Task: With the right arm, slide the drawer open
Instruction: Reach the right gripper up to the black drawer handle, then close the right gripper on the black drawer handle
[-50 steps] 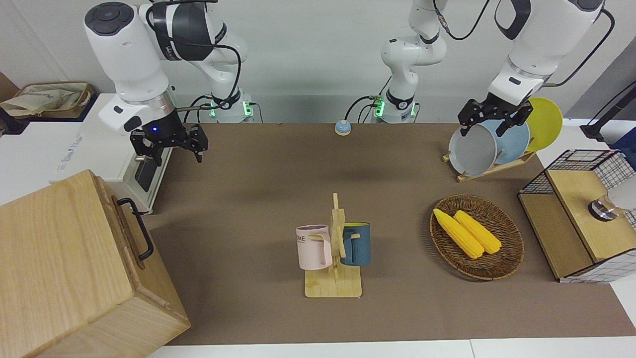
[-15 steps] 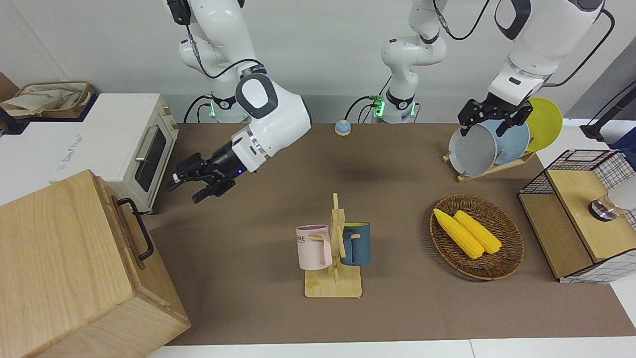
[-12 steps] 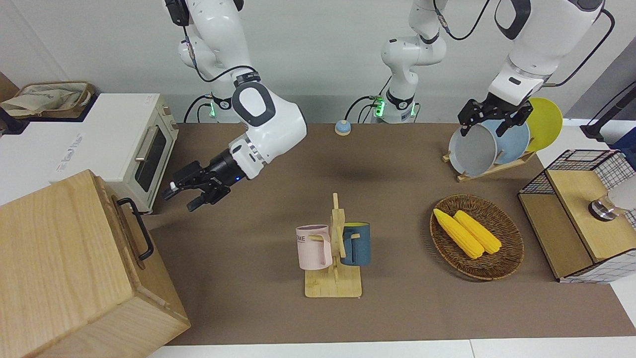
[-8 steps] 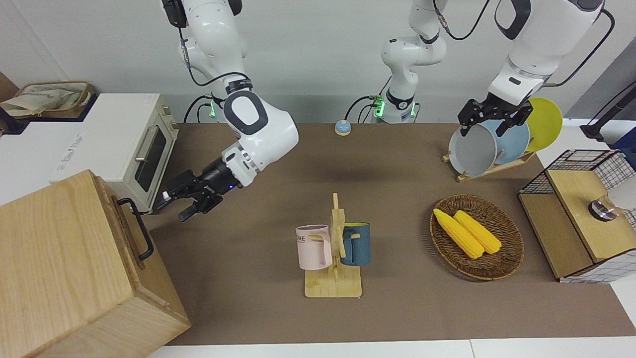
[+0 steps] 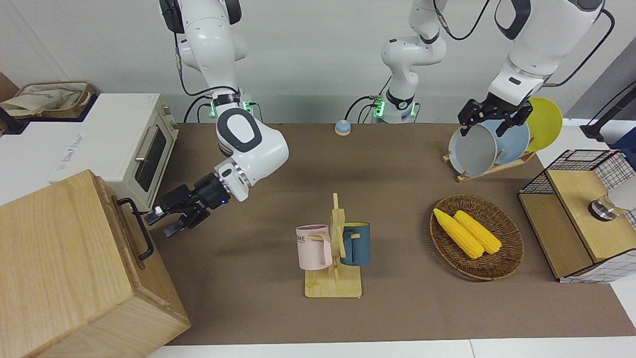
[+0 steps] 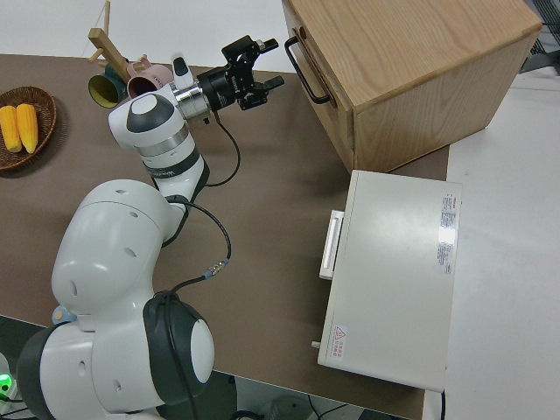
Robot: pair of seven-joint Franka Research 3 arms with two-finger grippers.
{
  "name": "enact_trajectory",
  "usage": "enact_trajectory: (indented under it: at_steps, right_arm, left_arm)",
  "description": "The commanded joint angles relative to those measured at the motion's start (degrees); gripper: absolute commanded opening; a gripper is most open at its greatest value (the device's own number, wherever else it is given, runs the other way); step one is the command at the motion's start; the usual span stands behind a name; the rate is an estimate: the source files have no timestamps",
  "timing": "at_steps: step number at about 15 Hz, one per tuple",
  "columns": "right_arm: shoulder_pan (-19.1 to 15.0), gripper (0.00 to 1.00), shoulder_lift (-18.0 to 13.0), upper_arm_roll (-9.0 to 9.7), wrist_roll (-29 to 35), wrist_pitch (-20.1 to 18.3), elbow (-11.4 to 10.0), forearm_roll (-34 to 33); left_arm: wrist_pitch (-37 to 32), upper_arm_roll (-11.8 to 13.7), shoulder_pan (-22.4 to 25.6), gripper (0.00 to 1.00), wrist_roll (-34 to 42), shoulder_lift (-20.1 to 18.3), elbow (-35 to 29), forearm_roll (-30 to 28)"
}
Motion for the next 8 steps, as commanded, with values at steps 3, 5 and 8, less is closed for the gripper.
enact_trajectory:
  at_steps: [3,5,8]
  right_arm:
    - [-2.5,0.983,0.7,-1.31,3.2,4.4,-0.4,-5.1]
    - [-2.6,0.983,0.9,-1.31,3.3,4.4,-0.4,-5.7]
    - [-2.6,0.745,1.2,-1.31,3.5,4.3,-0.3,-5.7]
  left_arm:
    - [-1.0,0.0,-0.4,0.99,-0.6,-0.3,0.6,1.0]
    - [-1.0,0.0,-0.4,0.99,-0.6,-0.3,0.6,1.0]
    - [-1.0,0.0,-0.4,0.99,-0.6,-0.3,0.6,1.0]
